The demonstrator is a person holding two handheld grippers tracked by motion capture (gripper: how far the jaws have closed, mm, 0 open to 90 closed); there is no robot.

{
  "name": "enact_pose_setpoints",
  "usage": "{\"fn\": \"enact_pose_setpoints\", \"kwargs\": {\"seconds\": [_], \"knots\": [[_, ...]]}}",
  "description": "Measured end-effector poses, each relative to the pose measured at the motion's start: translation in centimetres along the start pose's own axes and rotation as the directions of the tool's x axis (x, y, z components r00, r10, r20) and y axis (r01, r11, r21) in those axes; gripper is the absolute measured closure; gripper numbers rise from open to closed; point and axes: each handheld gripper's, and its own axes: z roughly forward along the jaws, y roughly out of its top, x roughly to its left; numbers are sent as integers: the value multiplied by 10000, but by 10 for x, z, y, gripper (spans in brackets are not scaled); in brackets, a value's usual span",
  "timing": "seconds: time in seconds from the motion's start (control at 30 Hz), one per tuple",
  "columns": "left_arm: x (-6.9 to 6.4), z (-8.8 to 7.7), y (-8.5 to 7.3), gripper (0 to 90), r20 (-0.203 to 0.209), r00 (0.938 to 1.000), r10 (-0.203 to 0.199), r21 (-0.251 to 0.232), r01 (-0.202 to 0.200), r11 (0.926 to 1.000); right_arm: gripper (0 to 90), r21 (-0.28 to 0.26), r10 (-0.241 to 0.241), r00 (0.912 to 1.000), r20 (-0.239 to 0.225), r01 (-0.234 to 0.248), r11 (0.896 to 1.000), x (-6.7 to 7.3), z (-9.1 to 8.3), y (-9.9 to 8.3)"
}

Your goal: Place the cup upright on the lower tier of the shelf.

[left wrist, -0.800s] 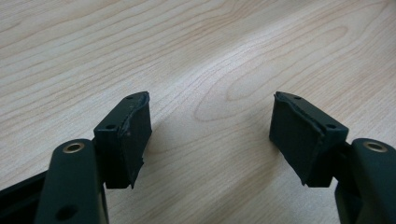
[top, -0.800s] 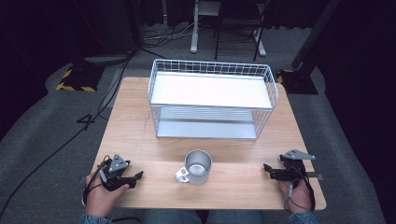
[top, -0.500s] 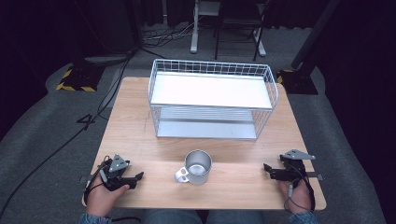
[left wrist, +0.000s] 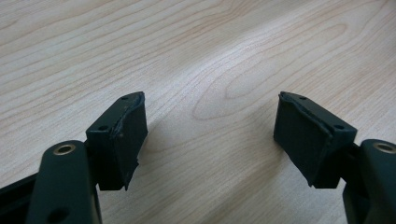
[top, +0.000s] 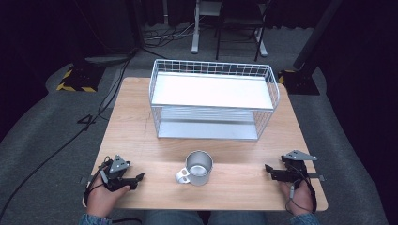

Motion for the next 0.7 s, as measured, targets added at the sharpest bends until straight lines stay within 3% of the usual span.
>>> {"fn": "enact_pose_setpoints", "kwargs": {"seconds": [0.23,0.4,0.47,0.7], "knots": [[1,0,0,263,79,9999,109,-6,-109,9999,150,-1,10,10000,2,-10,10000,0,0,0],[1,-3,3,271,288,9992,-274,248,267,9993,151,1,2,10000,-1,-2,10000,0,0,0],[1,-4,4,274,234,9994,-243,243,238,9994,150,-1,13,10000,3,-13,10000,0,0,0],[-10,-23,19,262,245,9997,30,-180,-25,9998,150,0,1,10000,-2,-1,10000,0,0,0]]}}
